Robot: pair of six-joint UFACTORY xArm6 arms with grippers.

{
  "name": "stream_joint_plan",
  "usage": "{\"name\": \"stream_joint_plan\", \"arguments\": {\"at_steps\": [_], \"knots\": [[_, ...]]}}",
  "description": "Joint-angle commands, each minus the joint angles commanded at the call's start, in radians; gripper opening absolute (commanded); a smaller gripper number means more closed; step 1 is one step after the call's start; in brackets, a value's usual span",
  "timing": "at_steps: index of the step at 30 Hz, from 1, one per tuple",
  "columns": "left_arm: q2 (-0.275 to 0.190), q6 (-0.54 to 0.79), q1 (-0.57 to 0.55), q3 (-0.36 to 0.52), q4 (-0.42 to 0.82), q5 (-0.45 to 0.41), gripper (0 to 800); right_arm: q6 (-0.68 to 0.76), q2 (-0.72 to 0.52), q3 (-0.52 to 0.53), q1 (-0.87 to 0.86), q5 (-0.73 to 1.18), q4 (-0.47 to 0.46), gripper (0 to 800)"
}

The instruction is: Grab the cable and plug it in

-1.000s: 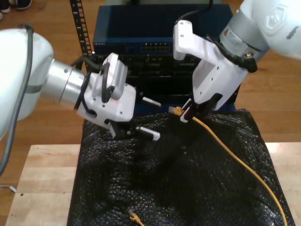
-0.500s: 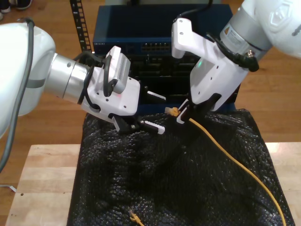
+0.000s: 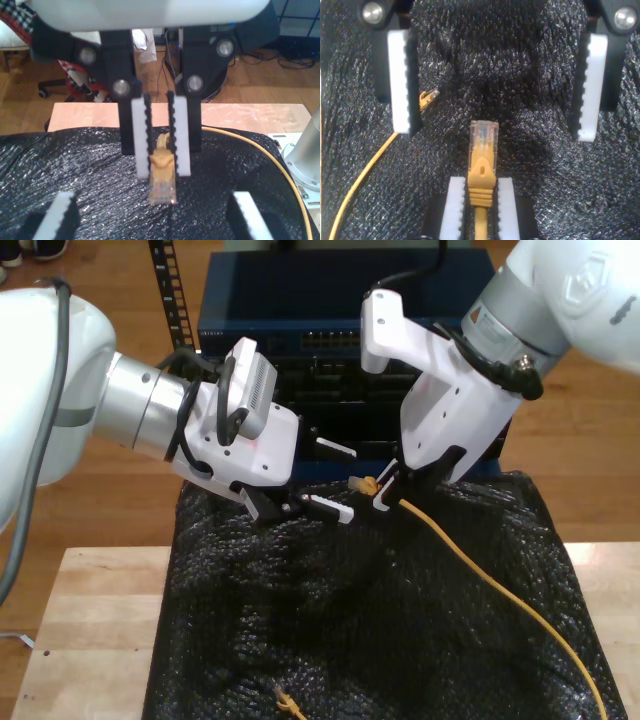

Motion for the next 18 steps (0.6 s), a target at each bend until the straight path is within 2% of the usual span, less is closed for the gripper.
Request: {"name": "stream_joint_plan", "arguments": {"at_steps": [4, 12, 18], "knots": [[0.000, 0.000, 0.000, 0.000, -0.002, 0.000, 630, 0.000, 0.000, 0.003, 0.000, 0.000, 0.000, 3], [0.000, 0.002, 0.000, 0.000, -0.003, 0.023, 486, 0.000, 0.003, 0.003, 0.002, 0.000, 0.014, 3], [0.000, 0.009, 0.000, 0.000, -0.017, 0.028, 423, -0.002, 0.003, 0.005, 0.002, -0.002, 0.017, 4]]}}
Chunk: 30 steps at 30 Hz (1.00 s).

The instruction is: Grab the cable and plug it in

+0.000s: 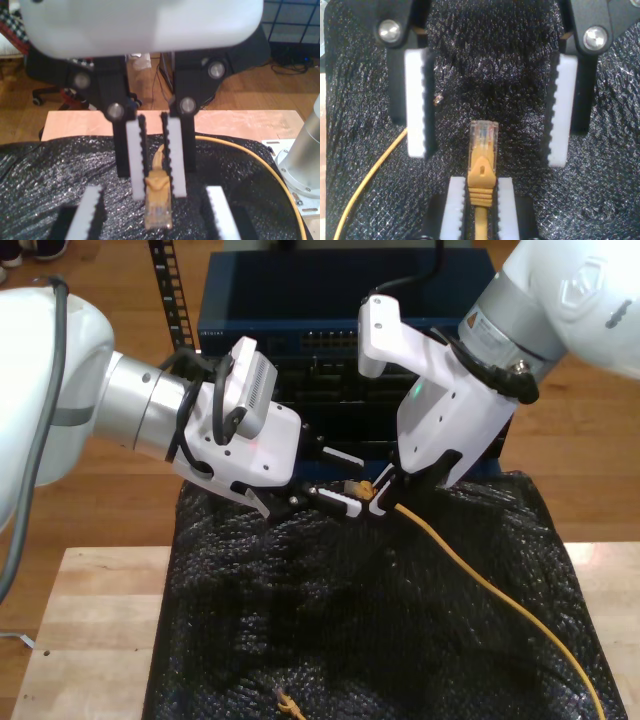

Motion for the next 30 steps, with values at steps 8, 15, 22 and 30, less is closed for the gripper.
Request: {"name": "stream_joint_plan", "arguments": {"at_steps": [8, 15, 22, 30], "knots": [[0.000, 0.002, 0.002, 0.000, 0.000, 0.000, 380, 0.000, -0.002, 0.002, -0.002, 0.000, 0.000, 7], [0.000, 0.002, 0.003, 0.000, -0.008, 0.000, 340, 0.000, -0.005, 0.002, -0.003, -0.002, 0.008, 7], [0.002, 0.002, 0.006, -0.002, -0.043, 0.028, 334, -0.002, -0.008, 0.003, -0.003, -0.002, 0.020, 8], [0.002, 0.000, 0.006, 0.000, -0.043, 0.028, 310, -0.002, -0.009, 0.002, -0.008, -0.002, 0.020, 8]]}}
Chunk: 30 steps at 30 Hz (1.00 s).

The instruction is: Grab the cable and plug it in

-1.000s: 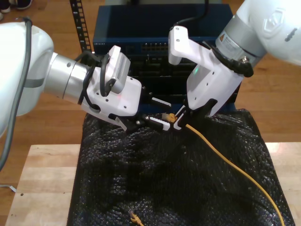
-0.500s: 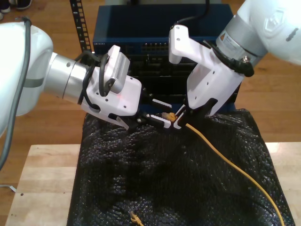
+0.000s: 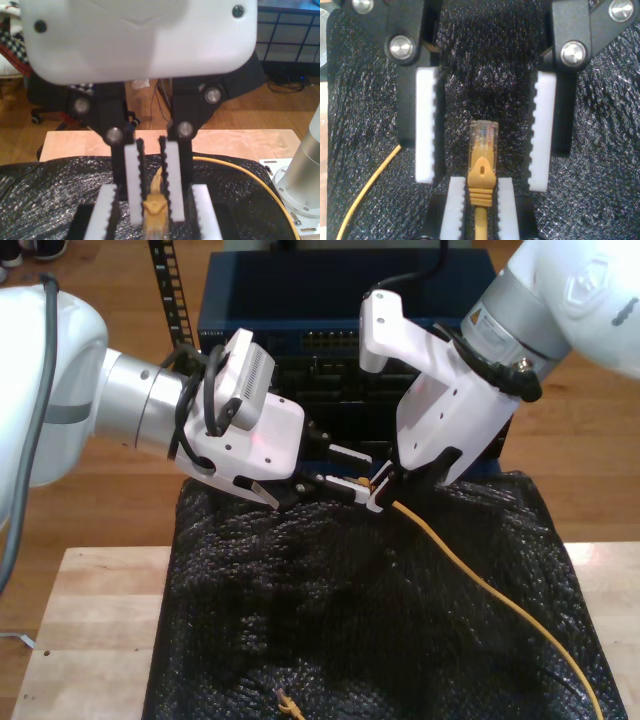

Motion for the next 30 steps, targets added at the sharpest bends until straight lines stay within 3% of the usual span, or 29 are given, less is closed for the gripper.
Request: {"name": "stream_joint_plan", "arguments": {"at_steps": [18, 30], "knots": [[0.000, 0.002, 0.000, 0.005, 0.002, 0.002, 300, 0.002, -0.005, -0.008, -0.011, -0.002, -0.003, 10], [0.000, 0.000, 0.002, 0.005, 0.003, 0.002, 201, 0.002, -0.003, -0.008, -0.011, -0.002, -0.005, 12]]}}
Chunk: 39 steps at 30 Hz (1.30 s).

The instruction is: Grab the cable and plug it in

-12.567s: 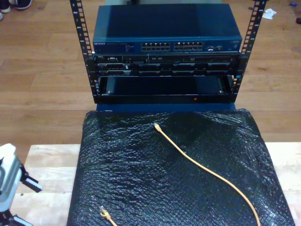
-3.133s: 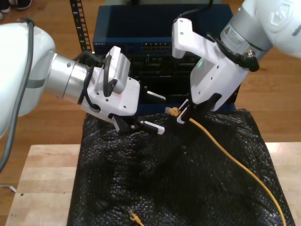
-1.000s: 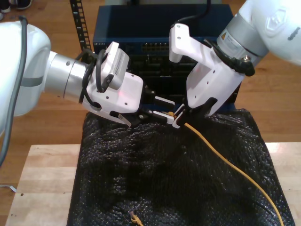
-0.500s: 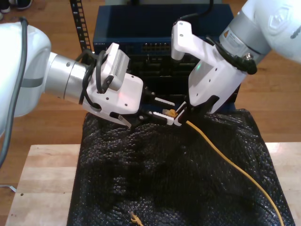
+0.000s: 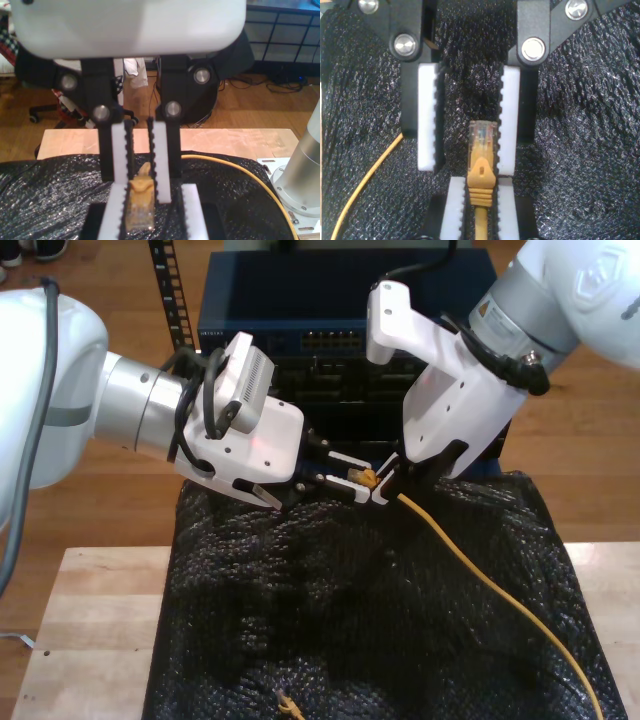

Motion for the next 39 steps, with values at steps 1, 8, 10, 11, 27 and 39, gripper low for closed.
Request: {"name": "stream_joint_plan", "arguments": {"at_steps": [1, 8, 10, 11, 27, 39], "knots": [[0.000, 0.000, 0.000, 0.000, 0.000, 0.000, 192, 0.000, 0.000, 0.000, 0.000, 0.000, 0.000, 12], [0.000, 0.000, 0.000, 0.000, 0.000, 0.000, 144, -0.002, -0.002, 0.000, 0.000, 0.000, 0.000, 13], [0.000, 0.000, 0.000, 0.000, 0.000, 0.000, 109, -0.002, -0.002, 0.000, 0.000, 0.000, 0.000, 14], [0.000, 0.000, 0.000, 0.000, 0.000, 0.000, 93, -0.002, -0.002, 0.000, 0.000, 0.000, 0.000, 16], [0.000, -0.003, 0.009, -0.002, 0.002, -0.003, 3, -0.006, -0.043, -0.014, -0.006, 0.003, -0.002, 631], [0.063, -0.037, 0.028, -0.028, -0.002, 0.040, 2, -0.069, -0.100, -0.041, -0.127, 0.003, 0.000, 799]]}}
